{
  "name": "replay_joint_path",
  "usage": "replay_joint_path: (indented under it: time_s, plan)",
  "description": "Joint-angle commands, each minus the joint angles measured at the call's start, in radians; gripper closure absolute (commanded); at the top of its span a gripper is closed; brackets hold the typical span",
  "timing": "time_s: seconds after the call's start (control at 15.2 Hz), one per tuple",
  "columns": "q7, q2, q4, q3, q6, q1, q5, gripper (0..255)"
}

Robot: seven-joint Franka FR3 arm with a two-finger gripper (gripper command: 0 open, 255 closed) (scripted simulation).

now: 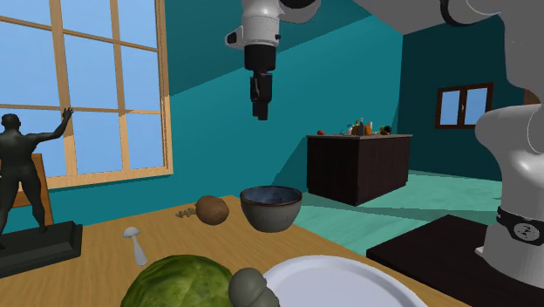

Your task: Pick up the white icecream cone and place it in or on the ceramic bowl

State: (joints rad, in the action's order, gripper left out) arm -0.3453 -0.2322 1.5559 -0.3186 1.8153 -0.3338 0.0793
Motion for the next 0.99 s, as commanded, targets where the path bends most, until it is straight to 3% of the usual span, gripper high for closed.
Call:
replay_joint_path:
  time_s: [0.0, 0.46, 0.92]
  plan:
    - [0.076, 0.044, 0.091, 0.008, 0.05, 0.028, 0.012, 0]
    - [0.365, 0.143, 0.336, 0.053, 0.209, 0.117, 0.044, 0]
    - [0.656, 0.15, 0.468, 0.109, 0.346, 0.195, 0.06, 0]
